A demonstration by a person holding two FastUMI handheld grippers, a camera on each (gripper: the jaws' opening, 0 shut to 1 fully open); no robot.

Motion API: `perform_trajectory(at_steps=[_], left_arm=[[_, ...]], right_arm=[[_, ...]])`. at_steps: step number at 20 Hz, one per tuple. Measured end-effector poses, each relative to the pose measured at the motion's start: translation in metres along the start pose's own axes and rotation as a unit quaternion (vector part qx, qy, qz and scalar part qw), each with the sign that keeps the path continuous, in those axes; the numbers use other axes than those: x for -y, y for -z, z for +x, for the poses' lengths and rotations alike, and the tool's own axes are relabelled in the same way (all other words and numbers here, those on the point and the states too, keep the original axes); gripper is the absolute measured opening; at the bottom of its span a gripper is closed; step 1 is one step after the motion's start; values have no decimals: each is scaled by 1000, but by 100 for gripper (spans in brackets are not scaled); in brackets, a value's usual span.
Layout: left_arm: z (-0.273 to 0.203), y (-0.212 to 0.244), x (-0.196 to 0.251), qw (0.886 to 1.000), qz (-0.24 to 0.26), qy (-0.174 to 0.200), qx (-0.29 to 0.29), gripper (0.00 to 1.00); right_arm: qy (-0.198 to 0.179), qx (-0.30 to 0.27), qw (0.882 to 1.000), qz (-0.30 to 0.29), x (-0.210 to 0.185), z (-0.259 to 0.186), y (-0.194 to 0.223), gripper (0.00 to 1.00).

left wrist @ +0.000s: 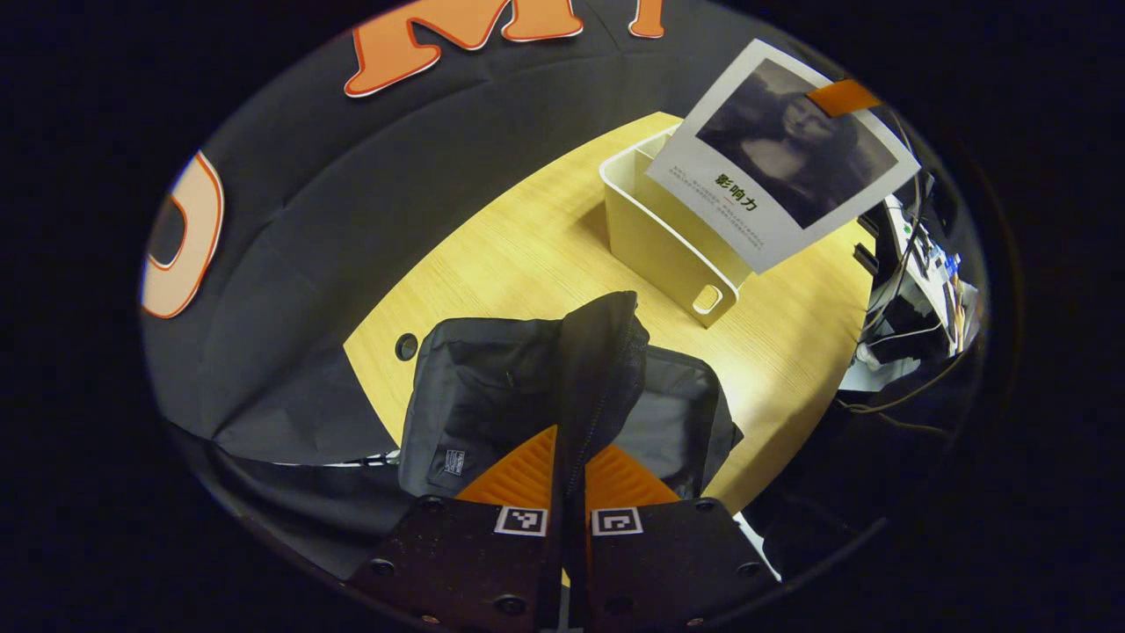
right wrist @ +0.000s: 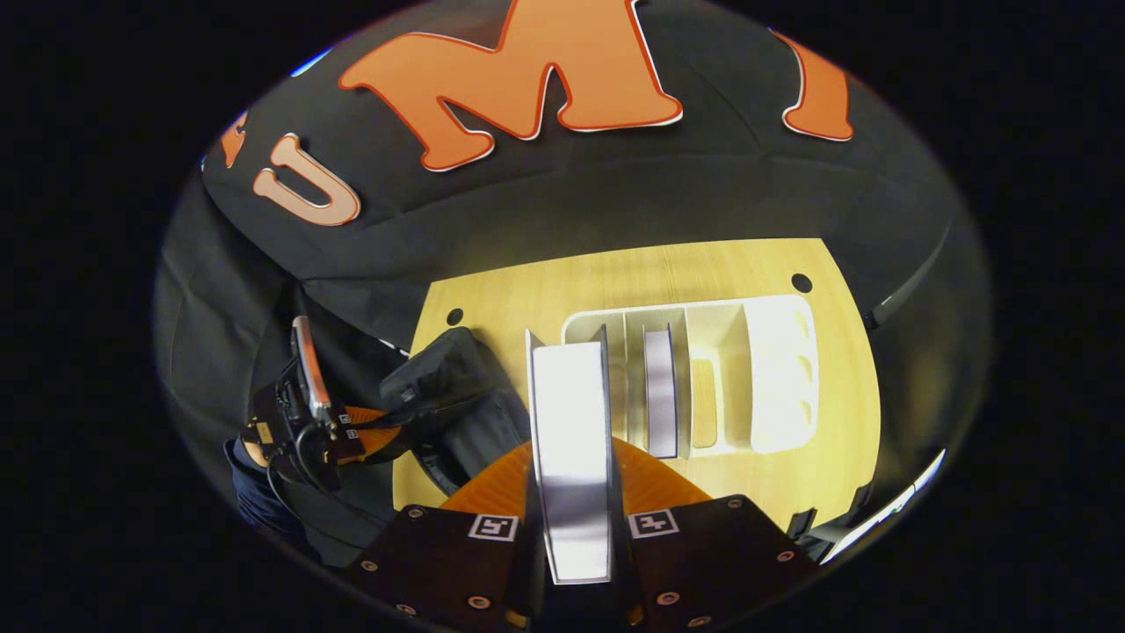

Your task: Open the schoolbag, grab two books from the bookshelf and put them into the schoolbag.

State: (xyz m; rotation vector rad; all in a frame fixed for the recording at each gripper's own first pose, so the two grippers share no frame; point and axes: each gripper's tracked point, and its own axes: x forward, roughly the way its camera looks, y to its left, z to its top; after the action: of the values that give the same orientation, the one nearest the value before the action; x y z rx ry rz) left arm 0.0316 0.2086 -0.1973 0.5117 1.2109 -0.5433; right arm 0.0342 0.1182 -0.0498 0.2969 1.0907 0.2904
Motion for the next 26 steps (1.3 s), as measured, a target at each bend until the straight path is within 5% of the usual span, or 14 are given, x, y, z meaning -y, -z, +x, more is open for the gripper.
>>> perform_trajectory(at_steps=[10, 15, 26], left_arm=[[-9, -7, 0, 999, -34, -8, 15, 5], [-9, -8, 3, 999, -44, -6, 19, 5], [-12, -10, 21, 995, -91, -1, 35, 5]], right_arm=[[-113, 26, 990, 74, -11, 1, 37, 31], [-179, -3, 974, 137, -29, 32, 74, 31], [-239, -2, 944, 226, -58, 114, 126, 29]])
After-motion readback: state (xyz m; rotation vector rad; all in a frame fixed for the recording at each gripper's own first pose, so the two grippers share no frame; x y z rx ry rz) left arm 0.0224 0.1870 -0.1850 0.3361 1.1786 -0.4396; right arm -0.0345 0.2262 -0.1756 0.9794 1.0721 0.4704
